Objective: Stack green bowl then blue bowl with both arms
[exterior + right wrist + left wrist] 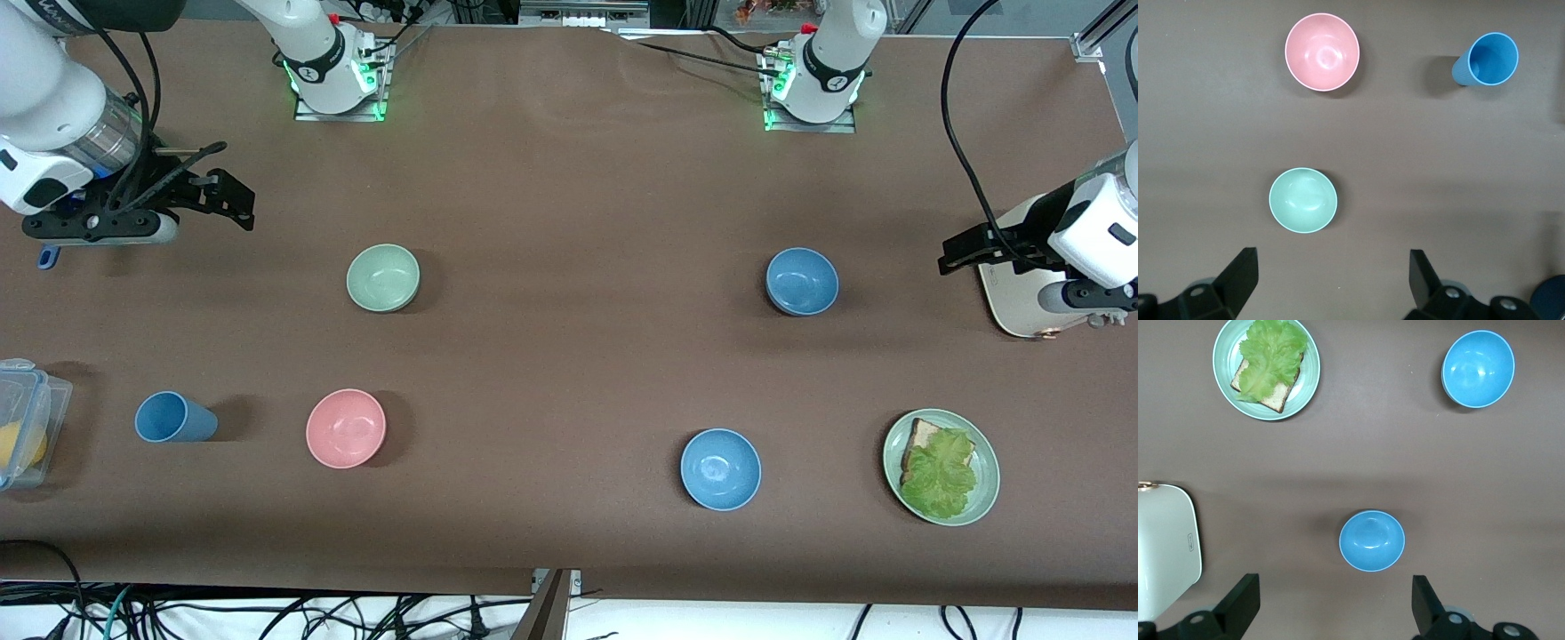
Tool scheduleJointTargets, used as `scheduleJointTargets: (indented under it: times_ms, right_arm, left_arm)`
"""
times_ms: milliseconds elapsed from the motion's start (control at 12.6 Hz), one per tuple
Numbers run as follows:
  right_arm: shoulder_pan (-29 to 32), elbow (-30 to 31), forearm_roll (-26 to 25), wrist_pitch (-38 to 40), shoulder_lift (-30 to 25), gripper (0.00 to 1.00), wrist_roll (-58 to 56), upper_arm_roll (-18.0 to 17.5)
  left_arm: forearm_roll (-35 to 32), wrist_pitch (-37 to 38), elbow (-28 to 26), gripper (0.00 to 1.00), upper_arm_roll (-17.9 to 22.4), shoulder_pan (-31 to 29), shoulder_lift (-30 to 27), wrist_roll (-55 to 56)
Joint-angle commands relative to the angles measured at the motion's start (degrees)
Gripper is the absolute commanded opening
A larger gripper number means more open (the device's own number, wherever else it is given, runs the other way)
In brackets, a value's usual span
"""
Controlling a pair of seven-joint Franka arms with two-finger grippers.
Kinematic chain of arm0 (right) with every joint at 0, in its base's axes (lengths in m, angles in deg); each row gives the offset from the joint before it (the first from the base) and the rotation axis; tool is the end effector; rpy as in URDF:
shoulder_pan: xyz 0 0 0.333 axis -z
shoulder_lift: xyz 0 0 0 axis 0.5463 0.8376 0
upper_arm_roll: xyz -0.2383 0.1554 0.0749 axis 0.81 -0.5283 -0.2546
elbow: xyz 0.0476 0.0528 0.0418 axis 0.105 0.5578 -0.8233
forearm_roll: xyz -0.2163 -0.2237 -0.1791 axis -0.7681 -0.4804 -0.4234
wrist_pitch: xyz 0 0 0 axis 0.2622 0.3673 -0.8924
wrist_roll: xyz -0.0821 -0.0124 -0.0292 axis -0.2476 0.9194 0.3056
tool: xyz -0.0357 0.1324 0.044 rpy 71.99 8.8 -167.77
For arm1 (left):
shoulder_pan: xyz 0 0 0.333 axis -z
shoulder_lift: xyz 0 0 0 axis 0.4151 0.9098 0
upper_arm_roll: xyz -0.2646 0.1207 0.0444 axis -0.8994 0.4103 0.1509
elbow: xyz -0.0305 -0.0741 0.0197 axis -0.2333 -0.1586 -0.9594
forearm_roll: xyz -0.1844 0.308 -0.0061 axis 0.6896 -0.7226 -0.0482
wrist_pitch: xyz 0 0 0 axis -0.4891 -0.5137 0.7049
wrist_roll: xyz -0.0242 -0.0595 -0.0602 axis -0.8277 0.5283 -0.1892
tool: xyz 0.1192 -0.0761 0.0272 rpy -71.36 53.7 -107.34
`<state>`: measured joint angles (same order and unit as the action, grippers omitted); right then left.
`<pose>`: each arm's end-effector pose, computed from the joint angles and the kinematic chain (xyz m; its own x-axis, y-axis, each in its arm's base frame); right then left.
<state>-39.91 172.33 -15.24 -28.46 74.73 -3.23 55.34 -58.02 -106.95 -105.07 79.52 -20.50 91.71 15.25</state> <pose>0.5151 0.0880 0.5224 0.9993 0.0338 -0.0132 0.0339 -0.9994 0.0110 0.5614 -0.0165 0.5204 0.9934 0.0613 -0.0966 0.0653 -0.9971 0.0387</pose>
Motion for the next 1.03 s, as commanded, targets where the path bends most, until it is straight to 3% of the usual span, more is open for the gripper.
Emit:
scheduleJointTargets:
  times_ms: [0, 237, 554, 712, 949]
  right_arm:
    - [0.38, 2.14, -0.11, -0.60, -0.71, 1.00, -0.47, -0.58]
    - [0.38, 12.74, 0.15, -8.74, -1.67, 1.00, -0.47, -1.19]
    - [0.29, 32.96, 0.24, -30.71, -3.79, 1.00, 3.64, -3.21]
    - [0.29, 39.13, 0.24, -38.97, -2.65, 1.00, 6.90, -5.93]
    - [0.30, 42.05, 0.15, -46.99, 2.53, 1.00, 7.00, -6.03]
  left_arm:
    - [-0.96, 0.92, 1.46, 1.00, 0.05, 0.37, 0.60, -0.52]
    - [-0.96, 1.01, 1.46, 1.00, 0.05, 0.28, 0.60, -0.52]
    - [-0.96, 1.01, 1.46, 1.00, 0.05, 0.28, 0.60, -0.52]
    - [-0.96, 1.01, 1.46, 1.00, 0.05, 0.28, 0.60, -0.52]
    - [-0.96, 1.01, 1.46, 1.00, 0.05, 0.28, 0.60, -0.52]
